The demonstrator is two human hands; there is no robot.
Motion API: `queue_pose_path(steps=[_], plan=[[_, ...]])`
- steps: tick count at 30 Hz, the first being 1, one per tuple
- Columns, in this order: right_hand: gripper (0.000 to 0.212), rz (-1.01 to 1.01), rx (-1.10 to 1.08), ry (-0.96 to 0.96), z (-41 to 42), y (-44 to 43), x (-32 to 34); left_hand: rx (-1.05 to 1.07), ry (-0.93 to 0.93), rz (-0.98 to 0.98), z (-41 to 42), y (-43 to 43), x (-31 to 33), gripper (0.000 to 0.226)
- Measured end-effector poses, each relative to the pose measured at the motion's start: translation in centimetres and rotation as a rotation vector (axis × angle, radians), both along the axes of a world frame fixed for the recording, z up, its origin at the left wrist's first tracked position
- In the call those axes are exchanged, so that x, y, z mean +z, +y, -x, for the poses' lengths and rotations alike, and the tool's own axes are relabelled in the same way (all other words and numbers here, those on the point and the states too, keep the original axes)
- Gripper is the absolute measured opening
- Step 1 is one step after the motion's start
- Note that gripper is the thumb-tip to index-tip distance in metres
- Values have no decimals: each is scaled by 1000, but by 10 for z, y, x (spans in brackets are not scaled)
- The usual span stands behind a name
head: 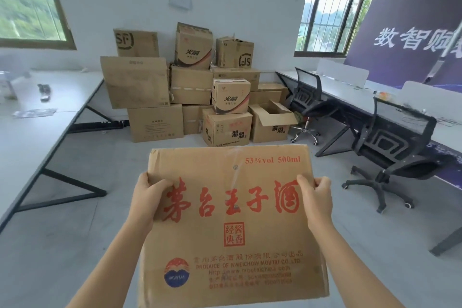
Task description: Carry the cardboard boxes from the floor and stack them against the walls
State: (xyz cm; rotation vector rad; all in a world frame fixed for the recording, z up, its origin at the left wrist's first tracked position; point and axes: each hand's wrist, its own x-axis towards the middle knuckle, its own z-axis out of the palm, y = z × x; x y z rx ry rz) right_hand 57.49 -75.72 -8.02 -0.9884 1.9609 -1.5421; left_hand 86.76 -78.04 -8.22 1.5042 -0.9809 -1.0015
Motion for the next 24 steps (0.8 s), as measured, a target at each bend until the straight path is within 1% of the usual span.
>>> queue_pose_path(steps=[6, 11, 14, 18, 24], plan=[[27, 19, 48, -29, 17, -114, -4, 70, -20, 13, 10, -94, 1, 29], [29, -23, 103, -41, 26, -219, -16, 133, -15, 17, 20, -185, -11, 23], [29, -52, 124, -18, 28, -287, -20, 156, -13, -19, 26, -253, -19, 23], [29, -96, 114, 0, 41, -375, -16, 127, 9, -47, 39, -347, -19, 25], [26, -36, 5, -16, 87, -480, -7, 26, 11, -14, 86, -475, -4, 27]])
